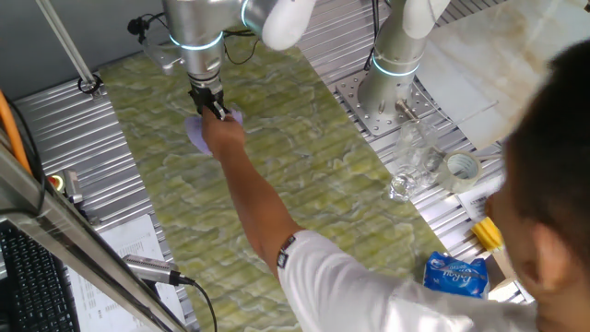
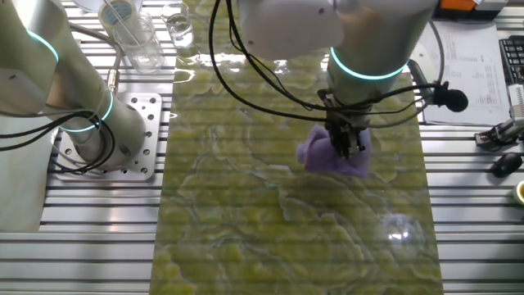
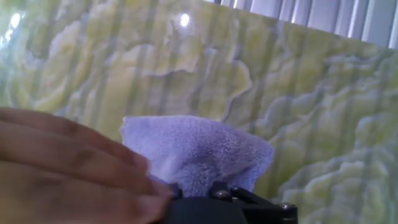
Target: Clean the table with a cloth
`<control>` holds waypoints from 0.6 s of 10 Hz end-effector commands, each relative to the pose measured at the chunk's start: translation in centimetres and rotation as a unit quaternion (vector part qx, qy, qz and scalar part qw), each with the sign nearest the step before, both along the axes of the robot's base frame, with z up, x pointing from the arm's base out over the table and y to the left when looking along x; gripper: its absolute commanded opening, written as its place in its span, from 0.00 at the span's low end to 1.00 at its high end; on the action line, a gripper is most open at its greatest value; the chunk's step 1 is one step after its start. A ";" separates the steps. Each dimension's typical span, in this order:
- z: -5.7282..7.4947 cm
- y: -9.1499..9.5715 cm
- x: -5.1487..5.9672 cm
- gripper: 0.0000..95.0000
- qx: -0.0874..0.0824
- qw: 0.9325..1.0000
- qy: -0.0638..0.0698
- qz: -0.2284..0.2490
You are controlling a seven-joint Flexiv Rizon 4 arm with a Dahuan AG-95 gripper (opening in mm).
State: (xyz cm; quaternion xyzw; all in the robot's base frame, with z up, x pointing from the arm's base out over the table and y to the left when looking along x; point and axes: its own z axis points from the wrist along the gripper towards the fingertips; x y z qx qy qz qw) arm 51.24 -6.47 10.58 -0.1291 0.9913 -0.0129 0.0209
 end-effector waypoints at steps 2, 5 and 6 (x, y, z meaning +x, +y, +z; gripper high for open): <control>0.0 -0.1 0.0 1.00 0.018 1.000 0.001 0.005; 0.5 -0.6 -0.1 1.00 0.016 1.000 0.004 0.014; 1.0 -1.4 -0.3 1.00 0.015 1.000 0.010 0.023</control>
